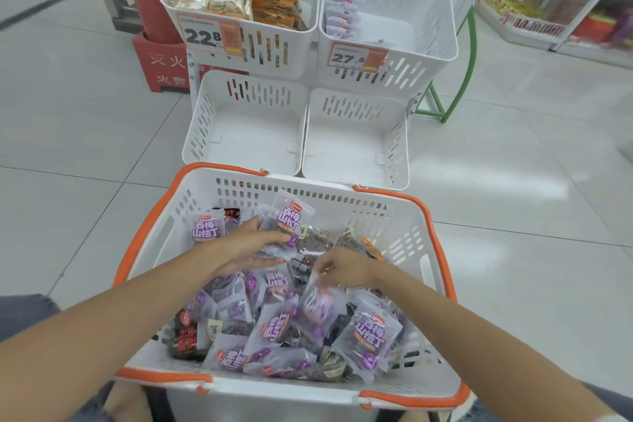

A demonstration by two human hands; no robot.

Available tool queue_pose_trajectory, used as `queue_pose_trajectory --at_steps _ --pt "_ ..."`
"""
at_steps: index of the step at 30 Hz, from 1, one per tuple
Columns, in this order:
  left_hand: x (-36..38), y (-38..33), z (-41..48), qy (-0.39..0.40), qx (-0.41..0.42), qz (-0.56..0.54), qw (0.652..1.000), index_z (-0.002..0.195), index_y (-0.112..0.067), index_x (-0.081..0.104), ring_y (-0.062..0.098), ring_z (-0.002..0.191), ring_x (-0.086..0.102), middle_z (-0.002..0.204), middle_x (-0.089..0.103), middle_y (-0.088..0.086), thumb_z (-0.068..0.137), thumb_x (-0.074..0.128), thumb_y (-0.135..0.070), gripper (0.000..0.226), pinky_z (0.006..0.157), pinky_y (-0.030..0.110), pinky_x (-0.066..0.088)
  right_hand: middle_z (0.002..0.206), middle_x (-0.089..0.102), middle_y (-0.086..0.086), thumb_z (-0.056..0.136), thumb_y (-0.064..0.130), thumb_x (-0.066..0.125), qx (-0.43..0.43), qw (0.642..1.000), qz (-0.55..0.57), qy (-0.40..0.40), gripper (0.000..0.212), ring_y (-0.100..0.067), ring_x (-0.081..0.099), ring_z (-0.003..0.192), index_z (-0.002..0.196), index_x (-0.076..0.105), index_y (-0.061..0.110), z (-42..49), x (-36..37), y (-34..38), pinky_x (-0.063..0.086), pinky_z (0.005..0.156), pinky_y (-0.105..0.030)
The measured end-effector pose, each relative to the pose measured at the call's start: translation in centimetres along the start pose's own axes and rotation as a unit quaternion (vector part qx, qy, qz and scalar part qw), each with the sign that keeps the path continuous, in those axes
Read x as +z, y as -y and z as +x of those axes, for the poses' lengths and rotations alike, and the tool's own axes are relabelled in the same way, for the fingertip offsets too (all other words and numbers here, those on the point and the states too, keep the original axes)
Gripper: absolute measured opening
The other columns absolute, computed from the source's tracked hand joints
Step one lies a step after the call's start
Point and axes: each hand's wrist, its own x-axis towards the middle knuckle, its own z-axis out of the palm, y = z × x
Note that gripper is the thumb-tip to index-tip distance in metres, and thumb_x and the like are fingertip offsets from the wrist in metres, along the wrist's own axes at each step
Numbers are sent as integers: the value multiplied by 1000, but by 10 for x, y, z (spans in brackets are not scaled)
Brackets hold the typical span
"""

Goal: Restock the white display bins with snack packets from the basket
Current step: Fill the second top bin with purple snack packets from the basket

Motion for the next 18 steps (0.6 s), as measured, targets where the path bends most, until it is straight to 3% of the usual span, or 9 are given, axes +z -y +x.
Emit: queue_pose_trajectory --at_steps 2,4,7,10,12,15,17,18 --pt "0 -2 0 -18 2 5 1000 143 -10 34 20 101 63 128 54 10 88 69 -7 66 84 37 59 103 65 -8 93 6 52 -20 992 79 -93 11 -17 61 83 99 61 8 -3 -24 10 52 61 -18" --pt "0 -8 -3 -23 6 11 1000 135 -6 39 21 97 63 114 58 11 91 60 -5 50 83 35 59 101 67 -4 95 6 52 -55 972 156 -167 12 -19 65 93 102 60 13 -7 -54 21 55 67 -22" --pt "8 -21 -14 46 10 -10 999 105 -10 58 28 104 62 99 69 9 97 53 -21 15 98 43 51 79 67 5 95 7 58 -121 938 201 -256 8 -6 63 74 95 63 14 -10 -83 49 50 68 -24" --pt "23 -36 -21 114 18 -48 992 112 -22 63 30 114 62 107 71 8 84 59 -58 45 102 44 49 88 68 3 92 9 62 -152 914 147 -347 8 -14 62 82 92 68 15 -4 -89 70 48 75 -26" --pt "32 -45 -20 126 36 -12 991 126 -13 55 28 113 64 117 68 13 72 73 -55 70 97 42 52 109 66 -2 91 12 64 -155 906 156 -362 10 -19 61 100 100 69 13 -5 -92 78 46 83 -28" --pt "35 -59 -15 109 86 53 989 135 -11 43 18 104 70 117 70 7 70 84 -26 79 86 31 56 140 46 4 91 30 66 -100 928 214 -287 42 -14 44 127 130 54 26 -21 -111 83 36 98 -31" --pt "35 -74 -12 107 118 88 983 134 -13 42 17 103 70 118 70 6 76 82 -19 70 81 27 56 142 47 3 91 32 65 -64 943 298 -133 60 -21 49 127 144 36 33 -36 -130 82 43 102 -43" --pt "37 -84 -12 113 130 107 979 134 -14 41 17 104 69 121 68 7 78 82 -19 70 79 25 55 138 54 -1 92 27 66 -70 941 323 -68 60 -25 55 122 144 35 31 -41 -140 80 46 102 -49"
